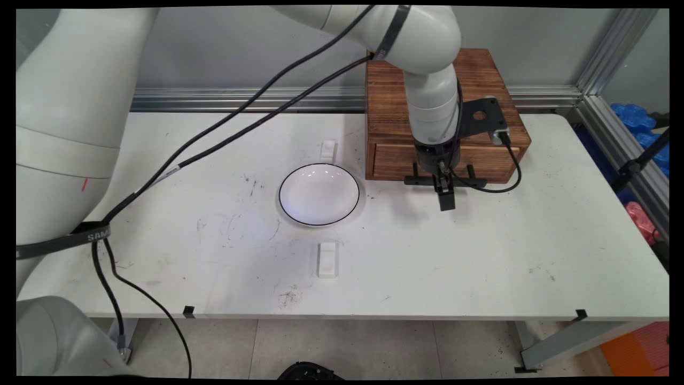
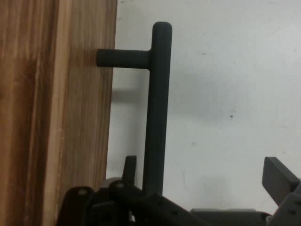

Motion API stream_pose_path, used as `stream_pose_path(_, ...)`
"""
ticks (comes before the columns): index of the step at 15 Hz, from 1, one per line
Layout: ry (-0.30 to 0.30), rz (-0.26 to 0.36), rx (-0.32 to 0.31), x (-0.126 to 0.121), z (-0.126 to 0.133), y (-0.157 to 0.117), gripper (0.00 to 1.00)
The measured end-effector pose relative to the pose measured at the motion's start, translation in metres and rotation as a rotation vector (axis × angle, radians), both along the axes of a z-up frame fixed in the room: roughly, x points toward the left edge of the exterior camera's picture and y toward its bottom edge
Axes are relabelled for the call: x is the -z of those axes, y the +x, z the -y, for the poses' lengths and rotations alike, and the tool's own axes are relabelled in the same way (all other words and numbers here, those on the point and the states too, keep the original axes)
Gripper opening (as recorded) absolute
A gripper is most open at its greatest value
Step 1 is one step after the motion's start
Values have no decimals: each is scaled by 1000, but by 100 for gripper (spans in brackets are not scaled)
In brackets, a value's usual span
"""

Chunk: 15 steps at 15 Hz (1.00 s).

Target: Open the drawer

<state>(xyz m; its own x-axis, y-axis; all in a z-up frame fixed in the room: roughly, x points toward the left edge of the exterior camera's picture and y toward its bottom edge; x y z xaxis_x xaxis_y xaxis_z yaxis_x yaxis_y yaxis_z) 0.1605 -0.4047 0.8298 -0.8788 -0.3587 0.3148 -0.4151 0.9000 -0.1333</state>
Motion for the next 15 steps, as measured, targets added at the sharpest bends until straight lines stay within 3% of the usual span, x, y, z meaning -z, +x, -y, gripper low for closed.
stream_pose_path(15,28,36,32,25,-1,-11,100)
